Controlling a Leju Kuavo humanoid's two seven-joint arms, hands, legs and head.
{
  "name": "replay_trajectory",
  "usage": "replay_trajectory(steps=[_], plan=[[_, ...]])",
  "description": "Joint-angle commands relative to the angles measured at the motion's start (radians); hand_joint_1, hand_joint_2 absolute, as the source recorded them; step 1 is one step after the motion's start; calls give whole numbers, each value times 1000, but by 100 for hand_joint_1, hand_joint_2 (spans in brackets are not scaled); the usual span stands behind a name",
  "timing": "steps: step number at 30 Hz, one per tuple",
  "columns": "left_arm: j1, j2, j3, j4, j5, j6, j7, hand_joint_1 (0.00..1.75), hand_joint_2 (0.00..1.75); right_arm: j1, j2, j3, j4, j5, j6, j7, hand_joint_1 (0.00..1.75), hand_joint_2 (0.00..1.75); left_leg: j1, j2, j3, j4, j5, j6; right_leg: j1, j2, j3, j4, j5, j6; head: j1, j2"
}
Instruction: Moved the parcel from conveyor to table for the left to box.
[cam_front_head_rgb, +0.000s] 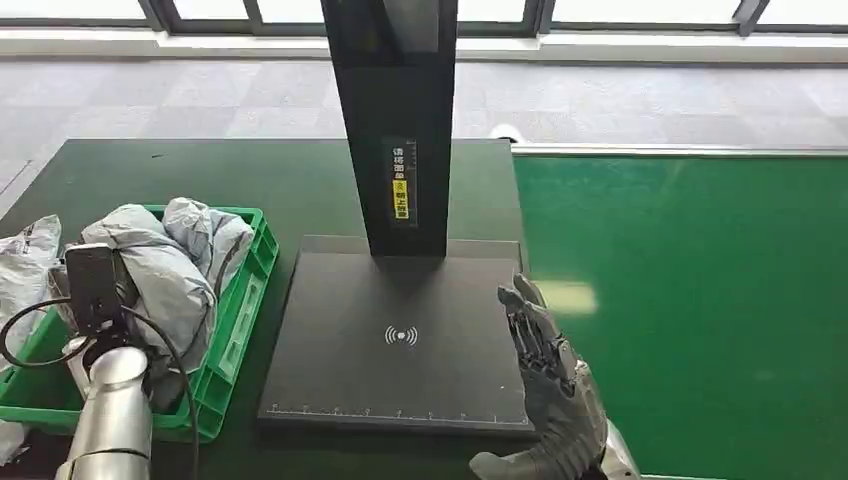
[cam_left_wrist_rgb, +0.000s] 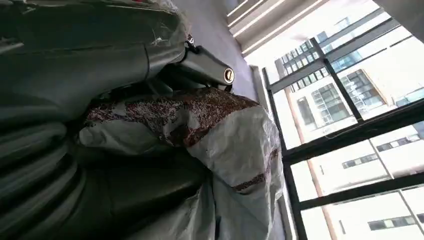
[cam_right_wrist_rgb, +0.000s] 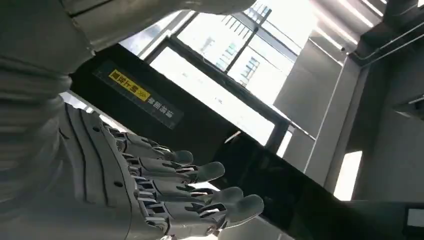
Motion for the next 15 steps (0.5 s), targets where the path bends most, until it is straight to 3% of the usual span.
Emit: replay_trajectory(steps=[1, 9, 15], plan=[[57, -68, 82, -24, 53, -22, -34, 0, 0, -34, 15, -20, 71, 3, 9, -25, 0, 175, 1, 3, -1, -4, 2, -1, 1, 3, -1, -4, 3, -1, 0, 0], [248, -206, -42, -401, 360, -105, -101, 0, 0, -12, 28, -24, 53, 17, 18, -18, 0, 175, 0, 2, 2, -3, 0, -1, 0, 1, 0, -2, 1, 0, 0, 0], [354, -239, -156, -554, 255, 43, -102, 0, 0, -17, 27, -9, 71, 2, 32, -9, 0, 175, 1, 3, 4, -2, -1, 0, 1, 2, -1, -5, 2, -1, 0, 0]])
